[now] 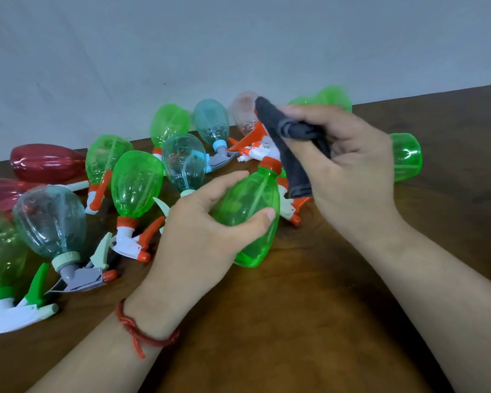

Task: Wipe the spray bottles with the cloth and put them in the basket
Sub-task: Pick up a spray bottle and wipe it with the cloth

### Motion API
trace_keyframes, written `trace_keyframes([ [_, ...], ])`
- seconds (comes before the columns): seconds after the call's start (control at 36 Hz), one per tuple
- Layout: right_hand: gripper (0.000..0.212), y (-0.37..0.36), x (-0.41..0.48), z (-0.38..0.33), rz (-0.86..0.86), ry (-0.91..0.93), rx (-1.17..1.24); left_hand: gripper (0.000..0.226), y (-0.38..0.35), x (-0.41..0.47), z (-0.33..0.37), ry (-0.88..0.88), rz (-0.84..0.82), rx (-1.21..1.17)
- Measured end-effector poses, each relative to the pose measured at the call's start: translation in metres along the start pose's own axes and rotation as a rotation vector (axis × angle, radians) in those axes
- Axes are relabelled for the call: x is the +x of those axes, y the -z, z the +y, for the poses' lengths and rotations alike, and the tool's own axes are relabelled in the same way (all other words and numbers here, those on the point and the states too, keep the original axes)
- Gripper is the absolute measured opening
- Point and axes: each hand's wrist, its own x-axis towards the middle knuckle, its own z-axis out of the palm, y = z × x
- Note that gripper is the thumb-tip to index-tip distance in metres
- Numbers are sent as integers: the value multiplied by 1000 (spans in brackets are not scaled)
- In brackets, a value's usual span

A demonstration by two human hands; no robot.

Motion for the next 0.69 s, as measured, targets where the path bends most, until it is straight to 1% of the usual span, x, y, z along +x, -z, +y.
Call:
trace_keyframes([
  [0.06,22,3,5,1,80,28,-69,59,3,1,-1,19,-14,-32],
  [0.08,24,5,6,3,73,68,-148,57,4,1,-1,24,-26,-44],
  [0.11,27,6,7,5,35,115,-237,56,5,2,0,22,-37,-51],
  [0.17,37,5,5,9,-116,210,-402,55,6,1,1,11,-50,-65],
  [0.25,44,-2,0,12,-308,318,-533,53,5,1,1,-4,-20,-115],
  [0.31,44,-2,2,12,-358,336,-553,52,6,2,-1,-11,12,-142],
  [0.39,45,1,2,12,-378,328,-550,53,9,5,-3,-24,38,-131],
  [0.44,46,3,0,10,-330,263,-494,52,10,6,-5,-19,28,-120],
  [0.53,41,5,3,4,-96,11,-226,52,12,9,-7,-28,6,-92],
  [0.58,34,10,10,3,32,-70,-123,53,14,10,-6,-48,-14,-98],
  [0.64,31,14,16,3,68,-113,-112,55,15,9,-5,-74,-50,-113],
  [0.69,30,14,18,0,33,-156,-80,57,14,8,-5,-88,-95,-122],
])
